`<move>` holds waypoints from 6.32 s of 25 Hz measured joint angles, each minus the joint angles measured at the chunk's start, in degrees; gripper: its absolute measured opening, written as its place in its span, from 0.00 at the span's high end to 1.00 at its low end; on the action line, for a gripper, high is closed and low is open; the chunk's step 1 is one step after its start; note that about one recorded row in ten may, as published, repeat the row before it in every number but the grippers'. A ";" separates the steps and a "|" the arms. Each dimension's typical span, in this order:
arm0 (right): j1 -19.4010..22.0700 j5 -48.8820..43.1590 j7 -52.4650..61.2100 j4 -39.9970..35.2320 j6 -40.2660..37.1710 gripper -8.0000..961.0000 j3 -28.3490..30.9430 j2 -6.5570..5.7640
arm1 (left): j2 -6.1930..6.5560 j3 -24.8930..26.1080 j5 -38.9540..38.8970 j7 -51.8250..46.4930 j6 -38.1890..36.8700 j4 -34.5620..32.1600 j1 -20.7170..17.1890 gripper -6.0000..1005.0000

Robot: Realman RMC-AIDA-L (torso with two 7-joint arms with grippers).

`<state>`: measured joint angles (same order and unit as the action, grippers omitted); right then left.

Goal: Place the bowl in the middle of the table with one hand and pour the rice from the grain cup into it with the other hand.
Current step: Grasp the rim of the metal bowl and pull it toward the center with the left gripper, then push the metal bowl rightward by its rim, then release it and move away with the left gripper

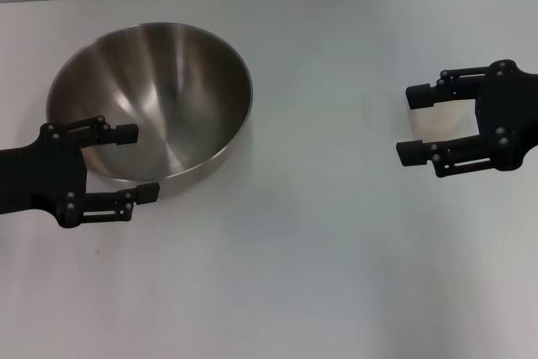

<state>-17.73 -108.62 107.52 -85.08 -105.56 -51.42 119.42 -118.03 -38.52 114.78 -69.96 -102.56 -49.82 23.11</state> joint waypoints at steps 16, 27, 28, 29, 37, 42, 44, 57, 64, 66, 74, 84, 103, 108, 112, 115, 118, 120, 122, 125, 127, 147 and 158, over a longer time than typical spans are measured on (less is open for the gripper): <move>-0.25 -0.01 -0.13 0.54 0.00 0.19 0.00 0.02 | -0.04 1.06 -0.61 -0.95 1.42 -0.15 0.40 0.17; -0.38 1.16 -1.69 0.66 -0.16 0.19 -0.08 -0.03 | 0.09 -0.35 2.88 -35.00 12.98 -17.62 4.15 0.19; -0.38 1.38 -1.96 0.70 -0.23 0.19 -0.09 -0.04 | 0.05 -1.22 4.17 -38.33 13.82 -19.49 4.31 0.20; -0.40 1.48 -2.12 0.72 -0.24 0.19 -0.09 -0.05 | 0.03 -2.72 6.40 -42.86 15.18 -22.11 4.58 0.20; -0.33 1.58 -4.10 1.72 -0.11 0.19 -0.08 -0.07 | 0.18 -6.64 30.34 -64.81 18.77 -27.86 10.97 0.21; -0.42 1.93 -6.39 2.94 -0.05 0.19 -0.09 -0.07 | 0.02 -7.87 41.37 -68.75 14.64 -26.62 15.57 0.22; -0.45 2.42 -7.13 3.43 -0.03 0.19 -0.08 -0.10 | -0.10 -8.70 44.02 -69.75 12.41 -25.58 17.31 0.23; -0.12 3.32 -11.28 5.78 -0.03 0.19 0.70 -0.23 | -0.35 -9.86 45.20 -71.60 9.68 -22.00 20.79 0.25; 0.15 3.95 -11.99 5.64 -0.09 0.19 0.79 -0.33 | -0.33 -9.97 45.69 -71.40 11.24 -20.49 20.63 0.26; 0.14 3.95 -12.03 5.63 -0.09 0.19 0.79 -0.31 | -0.24 -10.05 45.70 -71.23 11.86 -19.28 20.62 0.27; -0.17 3.95 -12.08 6.00 -0.06 0.19 0.80 -0.37 | -0.27 -10.79 45.72 -70.69 13.80 -16.25 20.84 0.28; -0.15 3.95 -12.33 5.95 0.01 0.19 0.80 -0.33 | -0.13 -13.23 45.71 -70.46 15.96 -13.69 21.01 0.30; 0.05 3.95 -12.86 5.65 0.00 0.19 1.44 -0.33 | -0.18 -15.09 47.73 -71.33 16.32 -12.37 20.83 0.78; 0.15 3.95 -12.86 5.55 0.00 0.19 1.46 -0.33 | -0.24 -15.18 47.91 -71.36 16.32 -12.26 20.89 0.83; 0.12 3.95 -12.87 5.54 0.00 0.19 1.45 -0.33 | -0.26 -15.18 47.93 -71.06 16.22 -12.28 20.95 0.87; -0.05 3.95 -13.27 5.85 0.00 0.19 1.55 -0.33 | -0.33 -16.55 47.70 -70.76 16.04 -12.82 20.95 0.89; -0.15 3.95 -13.52 5.92 0.00 0.19 2.03 -0.31 | -0.35 -18.06 47.45 -70.75 15.90 -13.02 21.03 0.89; -0.18 3.95 -13.57 5.93 0.00 0.19 2.11 -0.27 | -0.39 -18.88 47.30 -70.74 15.79 -13.14 21.12 0.90; -0.18 3.95 -13.60 5.96 0.00 0.19 2.11 -0.27 | -0.44 -19.65 46.91 -70.73 15.46 -13.54 21.18 0.90; -0.21 3.94 -13.65 6.05 0.00 0.19 2.12 -0.24 | -0.47 -21.86 44.66 -70.65 14.05 -15.27 21.47 0.90; -0.22 3.95 -13.65 6.05 0.00 0.19 2.11 -0.24 | -0.47 -22.38 44.34 -70.65 13.84 -15.77 21.59 0.91; -0.21 3.95 -14.02 6.29 0.00 0.19 2.08 -0.23 | -0.75 -27.33 40.69 -69.32 12.22 -19.53 26.01 0.96; -0.42 3.95 -14.27 7.12 -0.02 0.19 2.07 -0.33 | -0.92 -27.77 33.98 -68.39 11.47 -19.76 28.98 0.96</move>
<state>-18.15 -104.68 93.25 -77.95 -105.57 -49.35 119.09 -118.95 -66.29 148.76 -138.35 -91.09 -69.58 52.09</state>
